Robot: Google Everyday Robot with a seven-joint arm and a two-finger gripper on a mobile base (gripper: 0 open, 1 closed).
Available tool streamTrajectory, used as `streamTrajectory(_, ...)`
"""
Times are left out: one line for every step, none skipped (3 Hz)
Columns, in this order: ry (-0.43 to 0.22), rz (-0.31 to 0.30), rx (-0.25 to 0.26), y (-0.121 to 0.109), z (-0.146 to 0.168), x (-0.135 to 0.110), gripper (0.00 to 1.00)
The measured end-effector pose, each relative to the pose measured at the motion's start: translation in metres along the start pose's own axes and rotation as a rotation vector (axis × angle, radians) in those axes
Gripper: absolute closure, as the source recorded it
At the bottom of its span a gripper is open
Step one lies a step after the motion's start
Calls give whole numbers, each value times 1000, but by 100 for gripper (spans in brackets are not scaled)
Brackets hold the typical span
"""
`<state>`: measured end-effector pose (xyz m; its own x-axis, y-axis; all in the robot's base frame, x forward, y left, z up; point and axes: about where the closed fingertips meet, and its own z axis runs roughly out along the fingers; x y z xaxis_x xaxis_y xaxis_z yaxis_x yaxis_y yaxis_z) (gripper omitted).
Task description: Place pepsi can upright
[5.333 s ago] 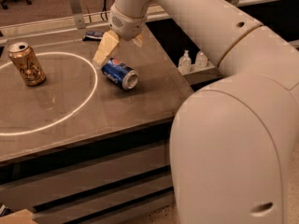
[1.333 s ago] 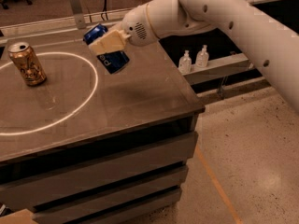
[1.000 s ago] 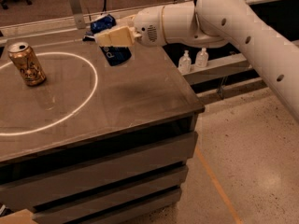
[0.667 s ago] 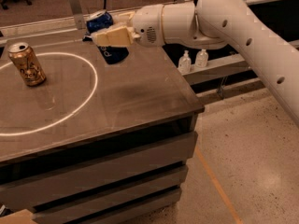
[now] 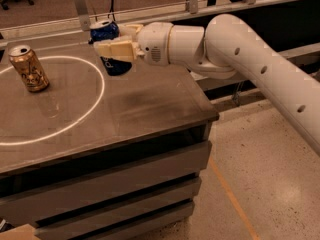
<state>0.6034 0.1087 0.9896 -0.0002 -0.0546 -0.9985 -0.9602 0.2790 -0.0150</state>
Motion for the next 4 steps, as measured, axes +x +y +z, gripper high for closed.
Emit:
streamTrajectory(-80,-14,44,-1,4,4,100)
streamTrajectory(-132,-23,60,0,7,10,100)
streamTrajectory(-139,-30,56,1,9,14,100)
streamTrajectory(-128,-16,58,4,11,23,100)
